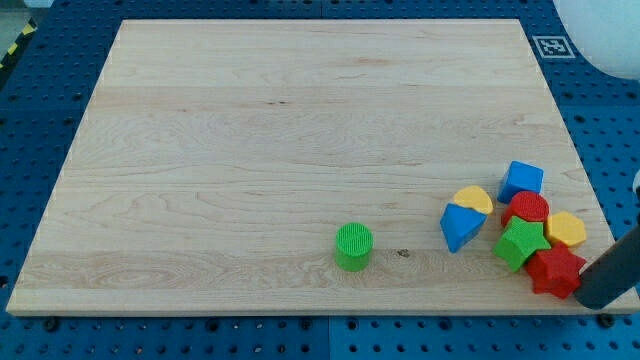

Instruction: Push the yellow hexagon towards blue cube

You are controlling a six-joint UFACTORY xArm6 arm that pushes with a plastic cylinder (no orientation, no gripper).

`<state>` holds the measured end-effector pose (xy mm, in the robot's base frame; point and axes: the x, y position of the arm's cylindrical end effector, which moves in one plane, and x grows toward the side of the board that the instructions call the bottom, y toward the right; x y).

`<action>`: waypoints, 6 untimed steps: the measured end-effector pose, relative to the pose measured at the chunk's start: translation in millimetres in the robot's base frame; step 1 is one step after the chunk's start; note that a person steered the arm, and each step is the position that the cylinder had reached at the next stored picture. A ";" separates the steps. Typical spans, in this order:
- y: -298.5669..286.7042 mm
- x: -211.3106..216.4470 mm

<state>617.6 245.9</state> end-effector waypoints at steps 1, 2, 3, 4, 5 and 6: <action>-0.7 -12.8; -0.6 -38.4; -0.6 -68.3; -0.6 -82.2; 0.2 -80.9; 21.0 -73.3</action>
